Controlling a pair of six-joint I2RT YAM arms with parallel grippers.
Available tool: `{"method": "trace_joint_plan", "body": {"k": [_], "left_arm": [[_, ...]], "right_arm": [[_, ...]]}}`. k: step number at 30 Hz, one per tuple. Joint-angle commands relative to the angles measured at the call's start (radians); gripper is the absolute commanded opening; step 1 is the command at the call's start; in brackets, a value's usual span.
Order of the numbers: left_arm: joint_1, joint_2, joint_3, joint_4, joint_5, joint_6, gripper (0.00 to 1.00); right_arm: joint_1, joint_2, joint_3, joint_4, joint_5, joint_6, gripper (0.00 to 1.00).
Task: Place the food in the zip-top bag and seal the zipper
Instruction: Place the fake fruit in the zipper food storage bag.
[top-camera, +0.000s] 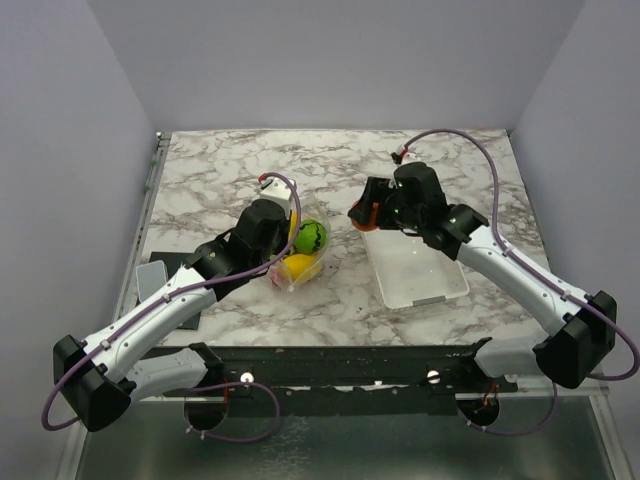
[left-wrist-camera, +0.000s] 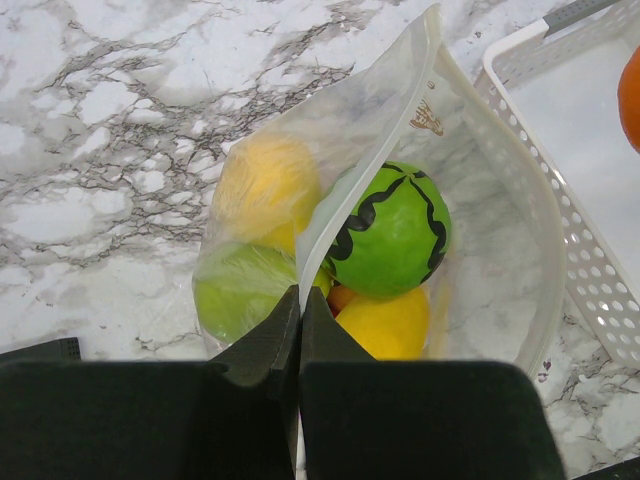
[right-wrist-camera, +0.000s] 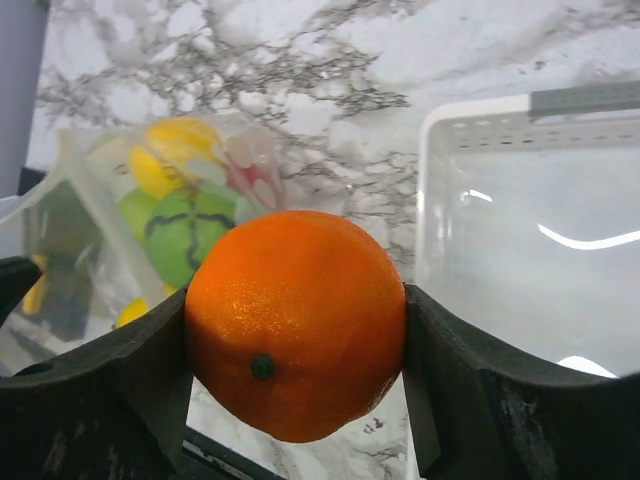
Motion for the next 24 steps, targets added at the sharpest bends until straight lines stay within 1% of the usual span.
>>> {"method": "trace_joint_plan", "body": {"k": [1,6,17,24], "left_arm": [[0.004,-0.01,-0.007,0.006,0.019,0.002,0.0],[0.005,-0.009,-0.006,0.005,0.02,0.002,0.0],[0.005,-0.007,-0.006,0.002,0.022,0.002,0.0],[0.005,-0.009,-0.006,0.002,0.022,0.002,0.0]], "right_arm": [[0.075,-0.029,0.055,0.008,-0.02,-0.04,0.26],[0.158,-0.013,0.1,0.022,-0.019,-0.07,0.26],[0.295,0.058,0.171,0.039,0.0,-0.102,0.26],[0.336,0.145,0.215,0.02,0.04,-0.113,0.28]]}}
